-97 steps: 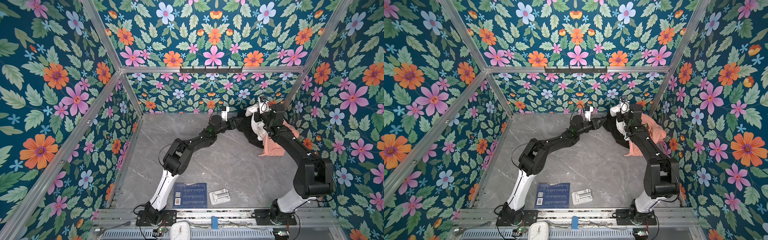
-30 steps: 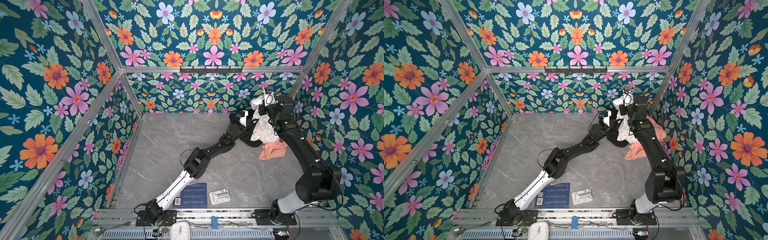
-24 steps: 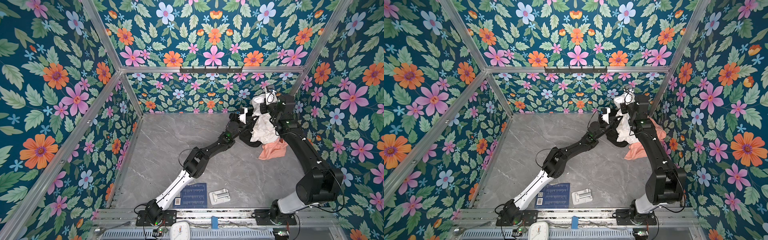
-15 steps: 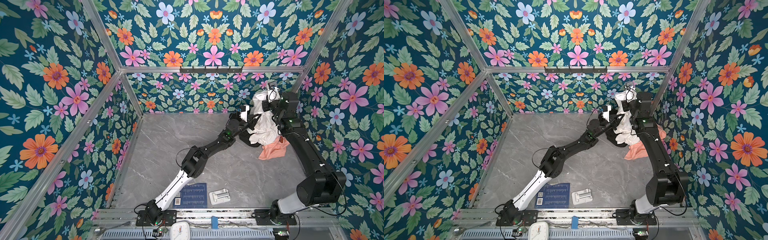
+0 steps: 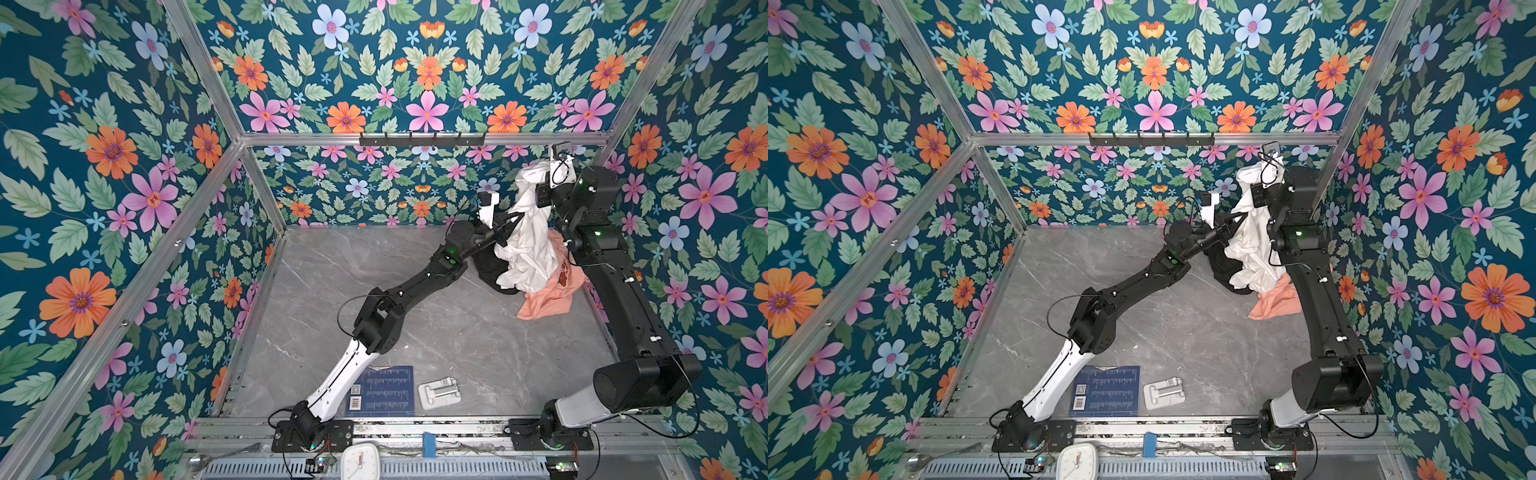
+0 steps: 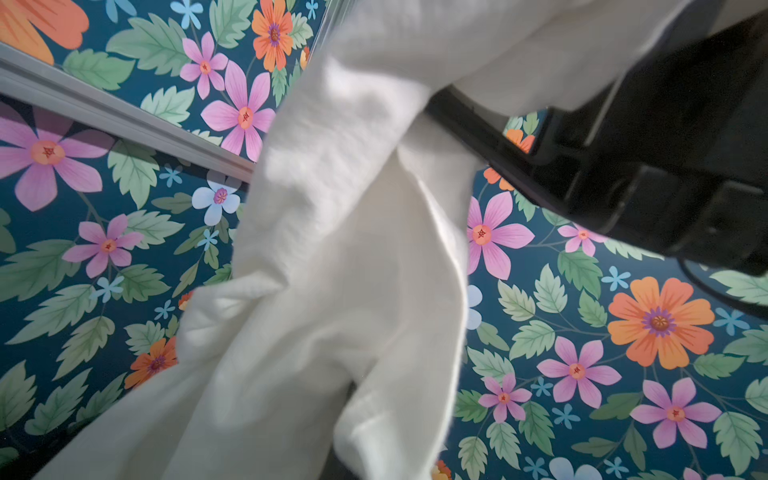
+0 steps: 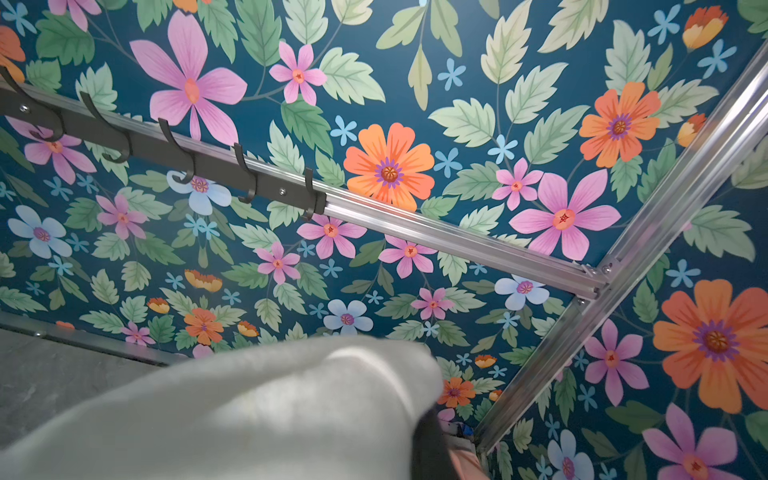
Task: Pick out a specific cloth from the pile
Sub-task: 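Lift the white shirt high with both grippers, pulling it from the pile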
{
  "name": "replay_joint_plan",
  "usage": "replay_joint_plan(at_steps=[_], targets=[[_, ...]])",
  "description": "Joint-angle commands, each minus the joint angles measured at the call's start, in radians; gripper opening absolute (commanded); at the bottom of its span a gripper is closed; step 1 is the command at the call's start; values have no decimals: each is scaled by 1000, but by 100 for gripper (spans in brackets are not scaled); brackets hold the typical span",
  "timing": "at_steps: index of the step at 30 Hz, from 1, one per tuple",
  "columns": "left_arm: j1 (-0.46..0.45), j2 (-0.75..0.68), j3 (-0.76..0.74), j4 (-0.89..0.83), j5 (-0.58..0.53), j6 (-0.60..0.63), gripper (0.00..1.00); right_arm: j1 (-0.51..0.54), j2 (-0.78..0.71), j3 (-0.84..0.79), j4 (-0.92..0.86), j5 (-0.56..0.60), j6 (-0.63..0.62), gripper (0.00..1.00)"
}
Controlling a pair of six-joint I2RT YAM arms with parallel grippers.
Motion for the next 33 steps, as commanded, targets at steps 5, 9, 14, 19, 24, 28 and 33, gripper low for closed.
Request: replay_joint_plan(at_steps=[5,9,14,19,24,28,33], targets=[[25,-80,-38,-31,71,10,0,0,12,116,-132,-12,103,0],[34,-139,-108,-35,78,35,0,10,8,161,-219,-27,129,0],[47,-156,-112,-32,93,13,0,22,-15,168,-249,-27,139,0],[47,-174,-112,-39,114,10,0,32,-12,218,-307,-28,148,0],[48,-196,-118,-45,120,13,0,43,-20,242,-325,-27,151,0],[49,-218,-118,-69,131,41,0,47,-29,250,-325,-14,145,0],[51,-239,-117,-83,133,56,0,51,-24,300,-349,-14,140,0]])
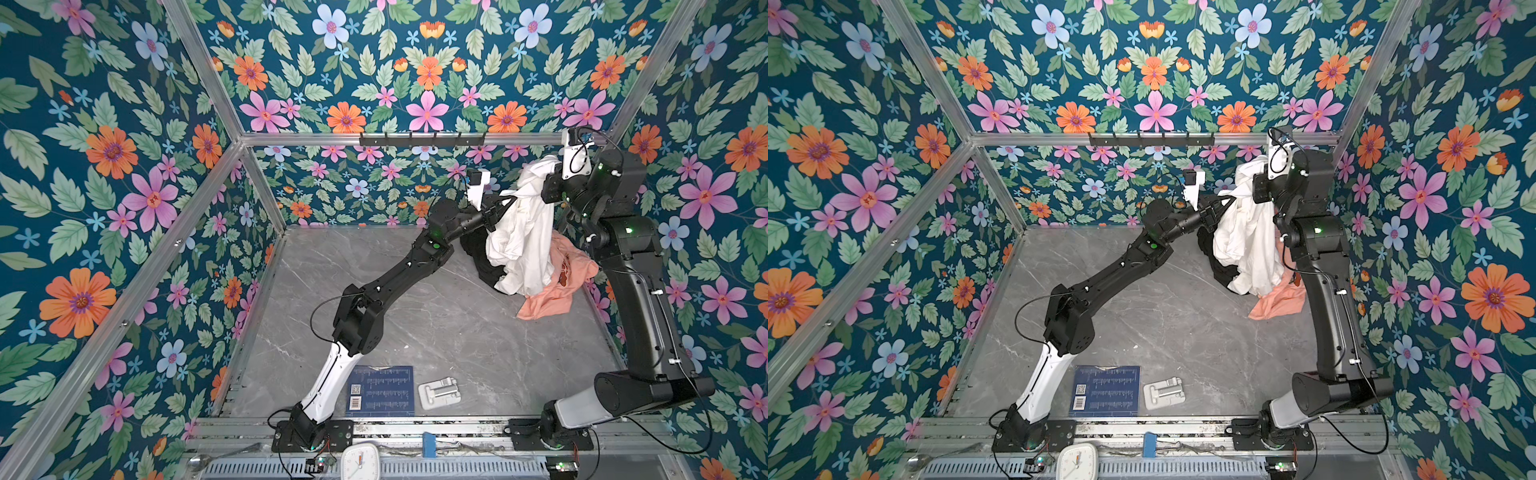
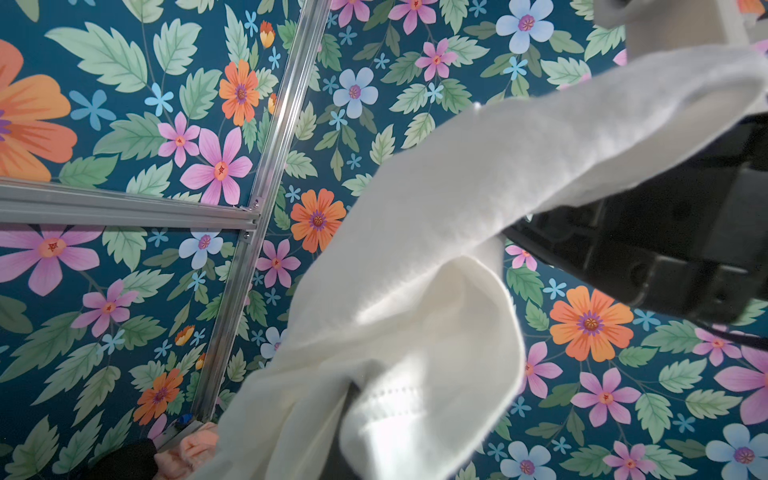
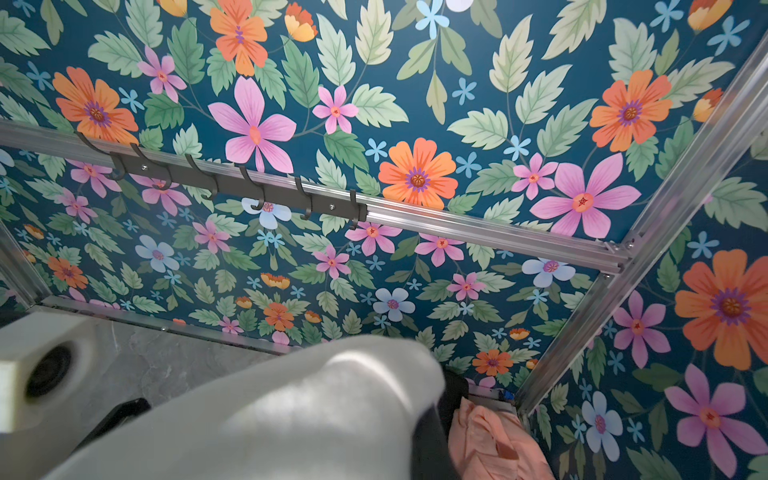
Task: Pick out a specific cloth from the pile
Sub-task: 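Lift the white shirt high with both grippers, pulling it from the pile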
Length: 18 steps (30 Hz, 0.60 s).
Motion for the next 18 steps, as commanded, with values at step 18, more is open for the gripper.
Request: replay_joint_plan(at_steps=[18], targets=[[19,-80,68,-39,-3,58,0,52,79,336,-111,31,-28,0]])
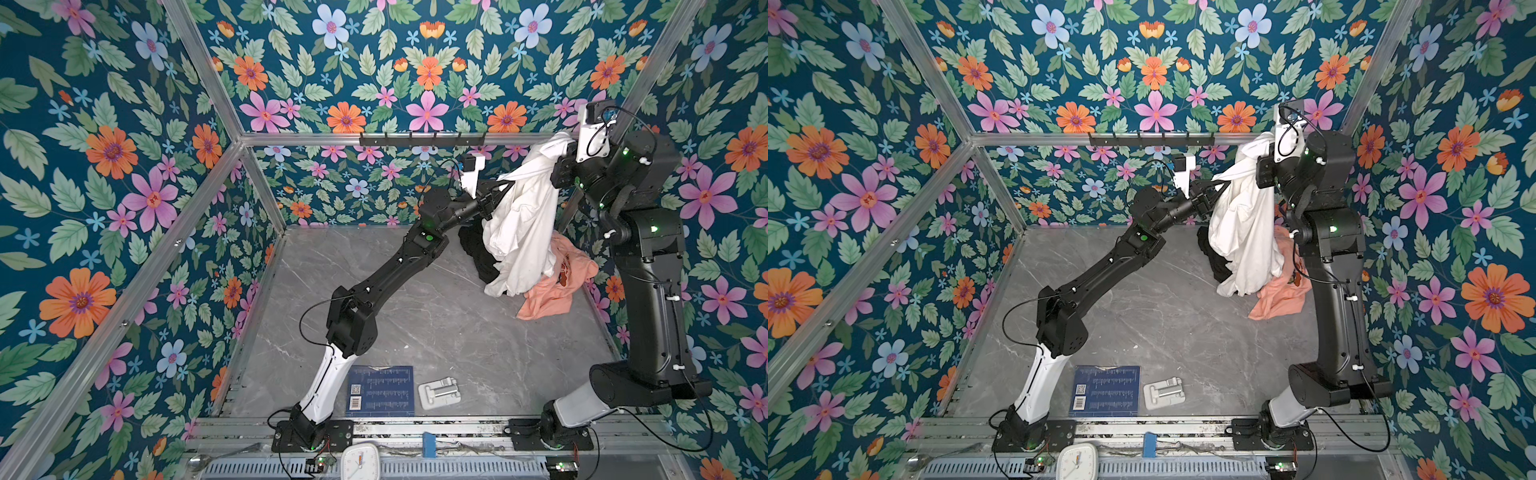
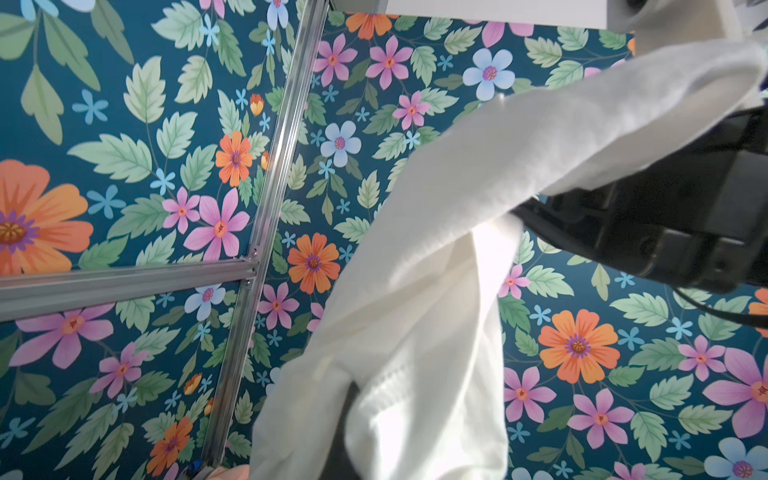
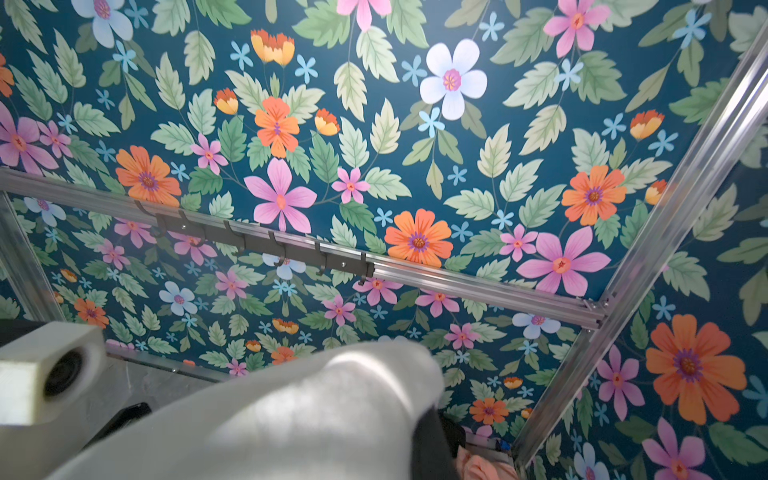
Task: Pick out a specific cloth from the pile
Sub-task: 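Lift the white shirt high with both grippers, pulling it from the pile, then carry the white shirt with both grippers toward the table center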
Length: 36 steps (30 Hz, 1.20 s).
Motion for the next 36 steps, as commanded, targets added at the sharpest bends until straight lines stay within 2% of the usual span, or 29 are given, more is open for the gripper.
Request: replay_joint_plan(at_steps=[1,11,15,36], targets=[[2,-23,10,3,-7,23,0,10,15,54,-3,14,1,0],[27,-79,1,-24,-4,35,0,120,59,163,-22,77,-42,0],[43,-108,-24,-14,-8,33,0,148,75,194,-31,61,-13,0],[206,-416,-402,67,-60,37,0,373,270,339,-23,87,-5,0]])
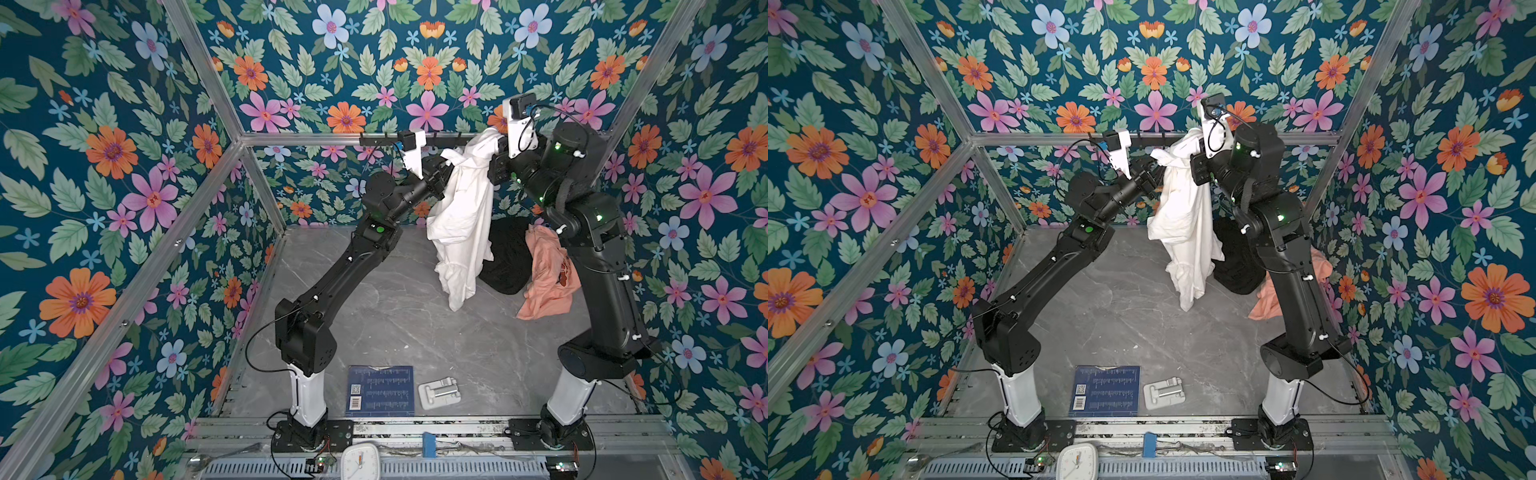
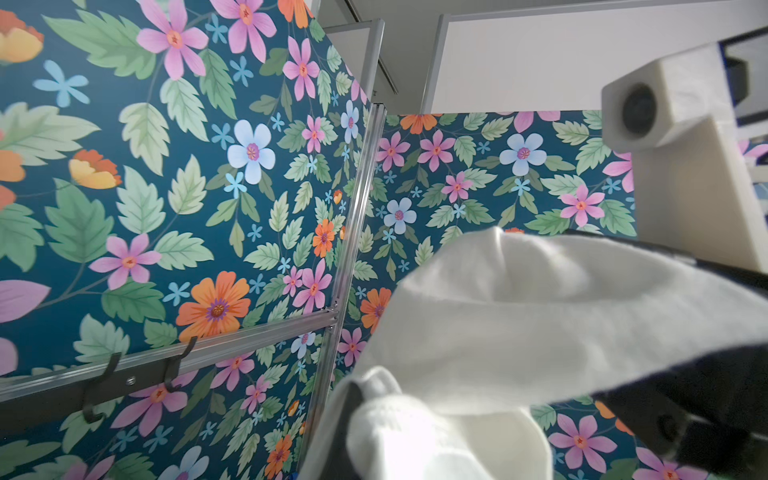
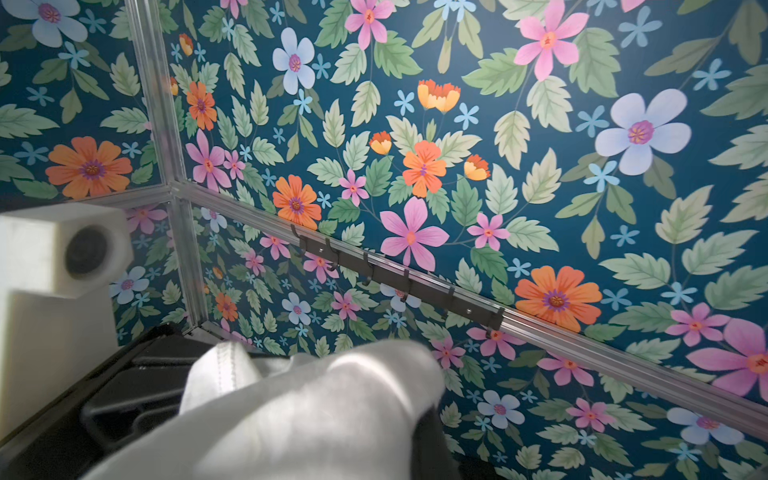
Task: Pick out a specific cloth from the pile
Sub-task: 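Carry the white shirt with both grippers toward the table center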
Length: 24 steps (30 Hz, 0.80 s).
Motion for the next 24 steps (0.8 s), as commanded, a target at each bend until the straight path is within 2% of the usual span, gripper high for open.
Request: replay_joint_plan(at_steps=[1,16,24], targets=[[22,-47,-44,54,-15,5,0,30,28,33,39,11,0,0],[120,-248,-239,24,-43,38,0,195,155,98,83,0,-11,0],[152,-318,-308,-14,-52,58,0,225,167,61,77,-27,39,0]])
